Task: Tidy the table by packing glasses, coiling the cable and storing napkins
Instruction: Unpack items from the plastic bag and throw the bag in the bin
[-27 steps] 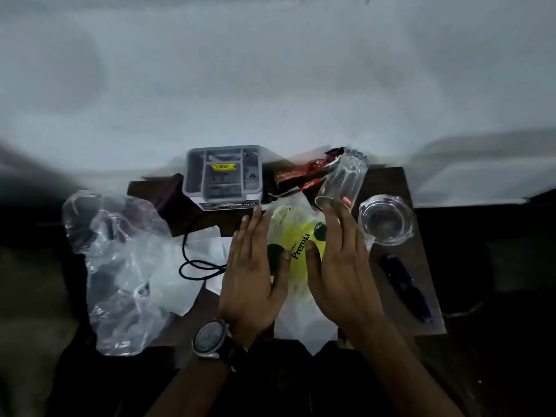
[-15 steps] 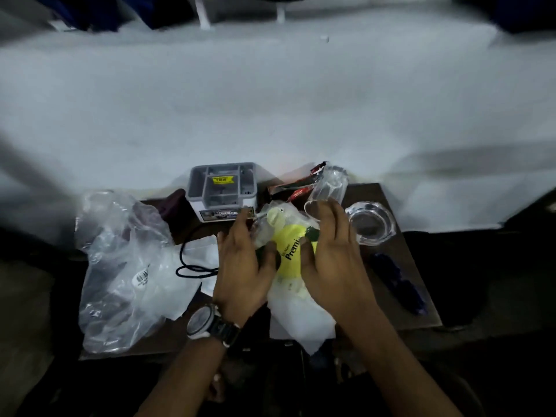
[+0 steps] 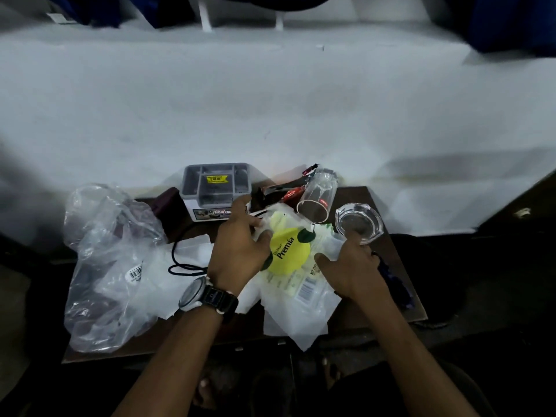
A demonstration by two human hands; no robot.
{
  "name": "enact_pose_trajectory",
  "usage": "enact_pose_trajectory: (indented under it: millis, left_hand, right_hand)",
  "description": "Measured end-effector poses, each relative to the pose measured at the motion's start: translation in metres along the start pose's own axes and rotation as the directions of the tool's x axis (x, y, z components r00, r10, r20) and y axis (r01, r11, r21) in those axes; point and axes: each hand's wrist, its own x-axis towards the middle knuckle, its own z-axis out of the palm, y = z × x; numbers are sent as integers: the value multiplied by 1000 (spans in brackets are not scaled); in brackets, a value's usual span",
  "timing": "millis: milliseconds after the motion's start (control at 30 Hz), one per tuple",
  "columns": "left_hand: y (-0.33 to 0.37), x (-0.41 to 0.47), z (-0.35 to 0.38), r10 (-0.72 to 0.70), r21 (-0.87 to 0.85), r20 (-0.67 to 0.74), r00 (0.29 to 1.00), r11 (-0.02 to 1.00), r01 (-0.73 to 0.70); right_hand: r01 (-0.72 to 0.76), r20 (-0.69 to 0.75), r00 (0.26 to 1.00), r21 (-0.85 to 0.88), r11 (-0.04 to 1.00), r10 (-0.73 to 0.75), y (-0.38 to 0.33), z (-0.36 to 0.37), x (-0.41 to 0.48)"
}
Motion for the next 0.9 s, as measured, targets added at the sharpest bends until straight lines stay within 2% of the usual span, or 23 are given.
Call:
enact_pose_trajectory:
  millis: [67, 133, 233, 300, 400, 567, 600, 633, 700, 733, 767, 800, 833, 867, 900]
  left_hand:
    - [2, 1, 4, -43, -67, 49, 998, 997, 47]
    - [6, -1, 6, -37, -140, 76, 996, 989, 47]
    - [17, -6, 5, 3, -214, 38, 999, 977, 5]
    - [26, -8, 3, -17, -341, 30, 999, 940, 26]
    - [36, -13, 1, -36, -553, 84, 996, 830, 76]
    - [40, -15, -5, -53, -759, 105, 993, 641, 114]
    - [39, -16, -7, -26, -771, 81, 996, 632, 79]
    - [37, -15, -9, 28, -742, 3, 1000, 670, -16]
    - [31, -13, -15, 189, -525, -223, 956, 804, -281]
    - [27, -12, -16, 235, -400, -297, 925, 849, -344]
    - [25, -11, -17, 200, -371, -312, 929, 874, -313]
    - [26, -11, -18, 106, -439, -257, 961, 873, -213]
    - [29, -12, -20, 3, -554, -139, 990, 829, -80]
    - [32, -12, -22, -74, -685, 13, 997, 726, 62]
    - [30, -12, -22, -102, -768, 151, 983, 615, 181]
  right_hand:
    - [49, -34, 998, 110, 993, -45, -2, 0, 2]
    - [126, -77, 991, 297, 947, -108, -6, -4, 3]
    - [145, -30, 987, 608, 780, -160, -16, -13, -4]
    - [137, 11, 977, 736, 663, -213, -22, -13, -11]
    - [194, 28, 944, 761, 619, -329, -30, -9, -21]
    - [359, 4, 858, 709, 607, -513, -32, -6, -28]
    - [403, -36, 852, 683, 609, -523, -32, -5, -29]
    - [436, -82, 852, 656, 616, -516, -32, -5, -28]
    - [423, -135, 882, 648, 634, -451, -34, -5, -26]
    - [393, -139, 898, 682, 617, -418, -34, -5, -24]
    - [350, -122, 909, 741, 573, -398, -35, -5, -24]
    - [293, -80, 914, 809, 510, -397, -36, -5, -25]
    - [230, -25, 908, 864, 447, -418, -38, -4, -28]
    - [182, 28, 890, 893, 412, -455, -40, -1, -32]
    - [177, 60, 868, 889, 422, -492, -42, 3, -36]
